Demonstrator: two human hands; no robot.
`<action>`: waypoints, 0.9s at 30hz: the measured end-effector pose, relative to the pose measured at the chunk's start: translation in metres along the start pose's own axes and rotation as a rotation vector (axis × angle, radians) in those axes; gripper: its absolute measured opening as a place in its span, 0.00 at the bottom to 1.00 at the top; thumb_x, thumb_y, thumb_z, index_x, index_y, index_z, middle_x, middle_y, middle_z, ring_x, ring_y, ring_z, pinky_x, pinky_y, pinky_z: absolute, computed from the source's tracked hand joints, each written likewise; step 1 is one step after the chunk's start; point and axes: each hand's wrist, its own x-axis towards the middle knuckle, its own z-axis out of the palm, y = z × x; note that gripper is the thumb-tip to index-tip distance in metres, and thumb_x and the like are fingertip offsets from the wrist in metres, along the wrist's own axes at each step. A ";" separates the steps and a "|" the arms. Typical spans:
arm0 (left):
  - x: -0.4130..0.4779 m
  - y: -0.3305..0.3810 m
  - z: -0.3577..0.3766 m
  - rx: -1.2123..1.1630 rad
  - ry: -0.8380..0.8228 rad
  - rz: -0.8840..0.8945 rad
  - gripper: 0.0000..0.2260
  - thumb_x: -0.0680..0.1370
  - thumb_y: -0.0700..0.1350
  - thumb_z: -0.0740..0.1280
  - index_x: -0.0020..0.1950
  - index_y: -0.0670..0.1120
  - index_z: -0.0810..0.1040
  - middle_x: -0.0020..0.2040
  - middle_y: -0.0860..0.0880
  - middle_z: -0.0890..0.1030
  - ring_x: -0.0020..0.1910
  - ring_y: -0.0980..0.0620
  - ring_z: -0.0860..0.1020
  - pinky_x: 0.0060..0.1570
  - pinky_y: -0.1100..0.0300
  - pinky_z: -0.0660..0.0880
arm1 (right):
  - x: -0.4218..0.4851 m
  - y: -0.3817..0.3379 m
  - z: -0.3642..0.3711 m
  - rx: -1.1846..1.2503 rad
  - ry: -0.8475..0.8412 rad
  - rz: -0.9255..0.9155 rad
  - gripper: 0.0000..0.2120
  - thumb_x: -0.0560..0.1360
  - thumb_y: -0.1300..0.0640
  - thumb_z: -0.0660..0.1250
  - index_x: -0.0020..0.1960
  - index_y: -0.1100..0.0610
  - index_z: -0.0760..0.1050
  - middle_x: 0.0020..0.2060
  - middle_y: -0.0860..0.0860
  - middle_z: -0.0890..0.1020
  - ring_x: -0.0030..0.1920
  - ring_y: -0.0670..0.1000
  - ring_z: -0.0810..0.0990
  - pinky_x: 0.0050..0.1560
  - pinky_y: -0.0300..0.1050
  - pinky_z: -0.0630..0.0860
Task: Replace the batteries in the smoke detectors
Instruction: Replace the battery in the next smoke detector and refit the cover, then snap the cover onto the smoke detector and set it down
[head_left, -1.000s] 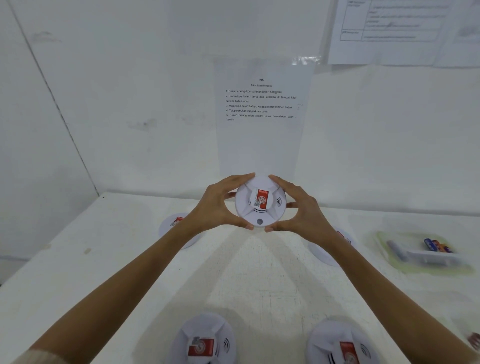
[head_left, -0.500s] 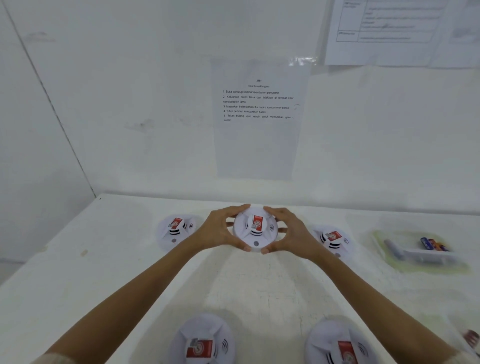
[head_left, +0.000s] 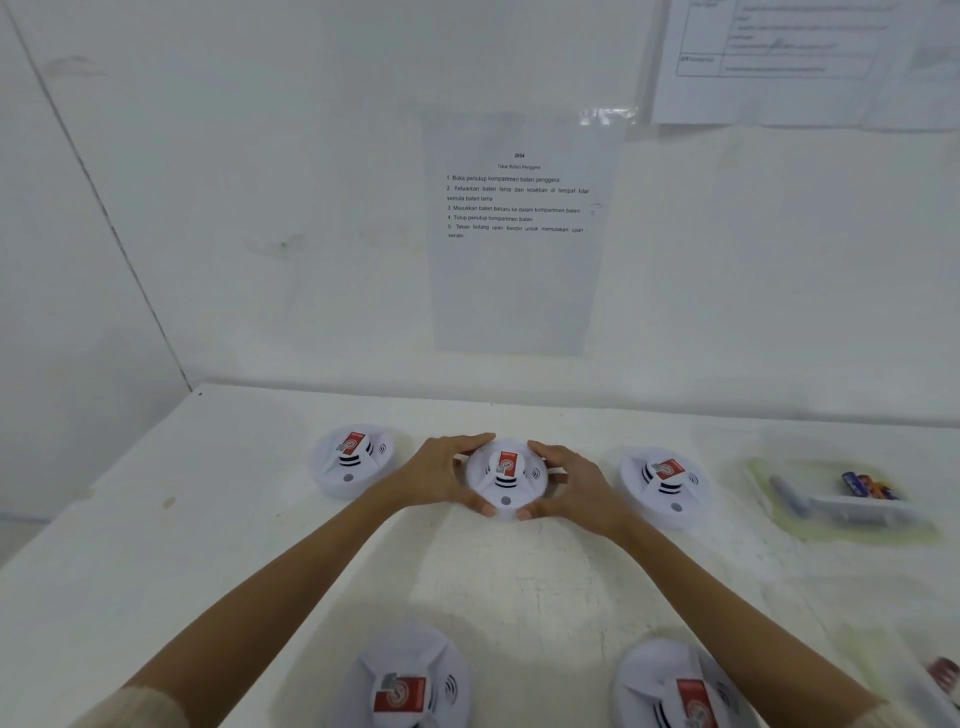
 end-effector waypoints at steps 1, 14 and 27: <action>0.000 0.000 0.000 0.001 -0.001 -0.007 0.42 0.62 0.42 0.80 0.72 0.46 0.65 0.69 0.51 0.71 0.66 0.54 0.70 0.62 0.64 0.69 | -0.001 0.000 0.000 0.008 0.001 0.005 0.43 0.58 0.63 0.80 0.69 0.59 0.66 0.61 0.51 0.73 0.57 0.48 0.74 0.56 0.39 0.73; -0.024 0.007 -0.050 -0.164 0.212 0.079 0.31 0.64 0.45 0.79 0.65 0.51 0.73 0.62 0.56 0.76 0.62 0.59 0.73 0.61 0.62 0.70 | 0.008 -0.036 0.002 -0.150 0.045 -0.148 0.37 0.66 0.53 0.76 0.71 0.51 0.63 0.62 0.40 0.64 0.65 0.42 0.59 0.63 0.36 0.55; -0.087 -0.067 -0.104 -0.057 0.279 -0.211 0.43 0.57 0.57 0.79 0.70 0.54 0.67 0.68 0.52 0.70 0.65 0.55 0.69 0.61 0.61 0.67 | 0.063 -0.087 0.107 -0.084 -0.223 -0.155 0.42 0.63 0.58 0.78 0.72 0.56 0.61 0.70 0.52 0.66 0.70 0.52 0.64 0.70 0.52 0.63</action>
